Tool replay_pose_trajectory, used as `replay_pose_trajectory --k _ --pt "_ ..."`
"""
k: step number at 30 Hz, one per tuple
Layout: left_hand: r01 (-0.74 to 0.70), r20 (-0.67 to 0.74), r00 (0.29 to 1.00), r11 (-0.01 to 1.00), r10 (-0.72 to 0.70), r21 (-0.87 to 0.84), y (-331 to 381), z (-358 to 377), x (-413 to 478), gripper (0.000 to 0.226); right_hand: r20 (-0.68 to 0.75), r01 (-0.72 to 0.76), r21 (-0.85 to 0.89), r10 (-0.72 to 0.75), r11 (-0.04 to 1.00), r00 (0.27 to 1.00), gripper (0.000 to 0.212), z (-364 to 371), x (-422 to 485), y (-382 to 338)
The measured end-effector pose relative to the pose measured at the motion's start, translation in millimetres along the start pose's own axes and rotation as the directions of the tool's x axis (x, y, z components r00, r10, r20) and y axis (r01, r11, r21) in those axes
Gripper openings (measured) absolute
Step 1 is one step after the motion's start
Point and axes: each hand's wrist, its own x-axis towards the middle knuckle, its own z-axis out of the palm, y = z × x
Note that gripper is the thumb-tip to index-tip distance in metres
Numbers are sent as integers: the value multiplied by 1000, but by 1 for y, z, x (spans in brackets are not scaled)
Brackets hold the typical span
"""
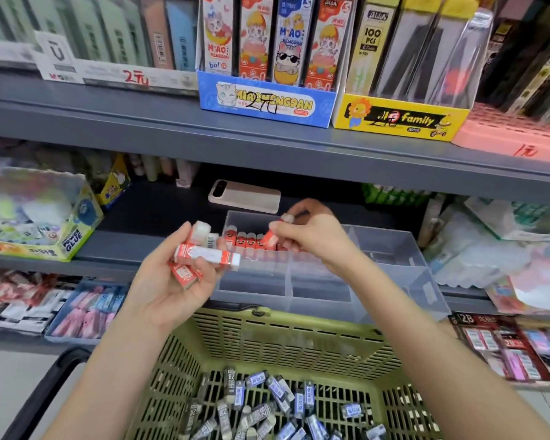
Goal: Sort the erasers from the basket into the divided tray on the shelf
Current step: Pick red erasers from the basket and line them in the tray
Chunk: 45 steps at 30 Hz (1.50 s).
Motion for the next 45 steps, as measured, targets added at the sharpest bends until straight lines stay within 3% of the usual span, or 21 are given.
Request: replay_pose_trajectory --k 3,5,8,11,14,16,18,19,21,23,27,29,31,33,35,37,39,41,43,45 --pt "-56 -20 998 997 55 -43 9 -1 1 58 -18 -7 -297 2 955 1000 21 25 20 -3" --pt "-82 -35 996 994 80 -69 13 -2 2 59 -14 -33 -504 30 863 999 13 37 33 -7" --pt "-105 -60 993 991 101 -79 15 -2 4 59 43 -51 -682 109 729 993 23 54 47 -8" --pt "-100 -103 990 992 92 -77 14 -4 5 44 94 2 -767 110 642 990 27 67 50 -4" --pt "-118 -168 980 990 103 -80 12 -5 5 23 92 20 -774 80 632 993 34 68 45 -2" --pt "-126 -177 978 988 109 -89 11 -4 5 24 91 94 -791 -36 604 995 32 63 35 -4" --pt "-133 -171 979 986 114 -100 10 -3 3 24 92 186 -615 -164 766 982 31 56 17 -8" --pt "-137 -167 979 984 118 -110 10 -2 3 24 140 217 -414 -174 884 975 30 54 5 -12" --pt "-152 -162 978 979 129 -135 9 0 2 26 283 186 -80 -156 979 946 21 50 -19 -16" --pt "-155 -155 979 978 133 -138 5 2 1 30 314 152 73 -167 986 935 2 49 -39 -14" --pt "-112 -97 990 986 100 -126 -11 9 2 36 158 158 313 -215 937 964 11 46 -60 -6" --pt "-114 -102 989 993 110 -37 -20 12 4 27 100 135 470 -204 872 974 24 35 -65 -2" --pt "-111 -120 986 994 113 22 -28 15 5 20 -7 146 573 -174 806 985 16 11 -62 0" --pt "-102 -129 986 995 104 21 -33 18 5 21 -188 174 463 -96 869 977 6 -22 -51 4" --pt "-103 -143 984 995 105 19 -37 20 5 27 -362 131 149 -70 980 929 5 -55 -33 13" --pt "-102 -145 984 994 106 32 -42 21 6 34 -416 42 -103 -81 994 906 13 -74 -15 23" --pt "-96 -136 985 994 102 51 -47 23 8 46 -392 -29 -333 -110 942 913 17 -79 0 32" --pt "-93 -131 986 993 101 68 -51 24 10 56 -354 -85 -581 -158 809 922 24 -77 10 35" --pt "-95 -131 986 992 106 89 -53 24 12 62 -348 -131 -690 -168 712 922 31 -74 17 34" --pt "-99 -131 985 989 113 110 -54 24 14 66 -352 -172 -742 -158 648 923 22 -71 21 34"
